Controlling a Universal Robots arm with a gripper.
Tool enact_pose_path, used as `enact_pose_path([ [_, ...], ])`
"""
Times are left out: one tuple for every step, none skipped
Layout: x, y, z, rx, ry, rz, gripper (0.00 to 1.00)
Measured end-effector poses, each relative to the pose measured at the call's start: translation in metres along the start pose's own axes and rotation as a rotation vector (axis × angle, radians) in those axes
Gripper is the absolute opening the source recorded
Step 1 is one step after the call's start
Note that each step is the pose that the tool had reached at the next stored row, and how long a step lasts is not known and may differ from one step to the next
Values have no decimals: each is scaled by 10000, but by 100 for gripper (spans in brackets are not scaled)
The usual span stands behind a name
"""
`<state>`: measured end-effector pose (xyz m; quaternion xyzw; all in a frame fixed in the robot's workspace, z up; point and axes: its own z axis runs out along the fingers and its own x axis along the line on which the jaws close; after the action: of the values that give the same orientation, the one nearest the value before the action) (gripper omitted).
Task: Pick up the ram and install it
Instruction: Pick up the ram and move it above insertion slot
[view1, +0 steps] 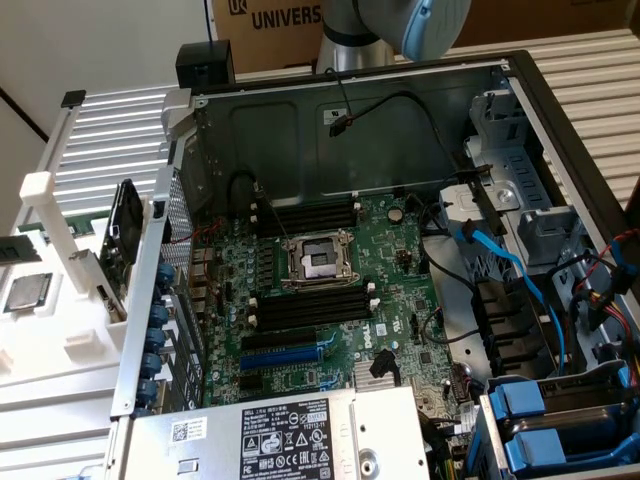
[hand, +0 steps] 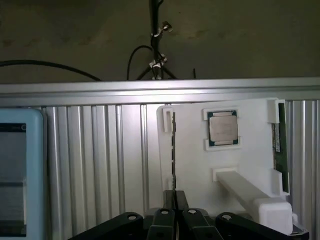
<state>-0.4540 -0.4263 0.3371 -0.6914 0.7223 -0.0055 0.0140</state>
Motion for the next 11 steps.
enact_pose_path([
  [10, -16, -2, 0, -5, -1, 13],
  [22, -21, -2, 0, -14, 1, 13],
  [29, -23, -2, -1, -14, 1, 13],
  [30, -23, -3, -1, -12, 6, 13],
  [30, -50, -26, 2, 67, 64, 13],
  [28, -72, -62, 3, 74, 65, 13],
  [26, -99, -107, 2, 75, 66, 13],
  [28, -176, -195, 4, 73, 67, 13],
  [32, -218, -237, 5, 67, 68, 13],
  [37, -259, -276, 4, 62, 67, 13],
  [42, -303, -312, 4, 58, 67, 13],
])
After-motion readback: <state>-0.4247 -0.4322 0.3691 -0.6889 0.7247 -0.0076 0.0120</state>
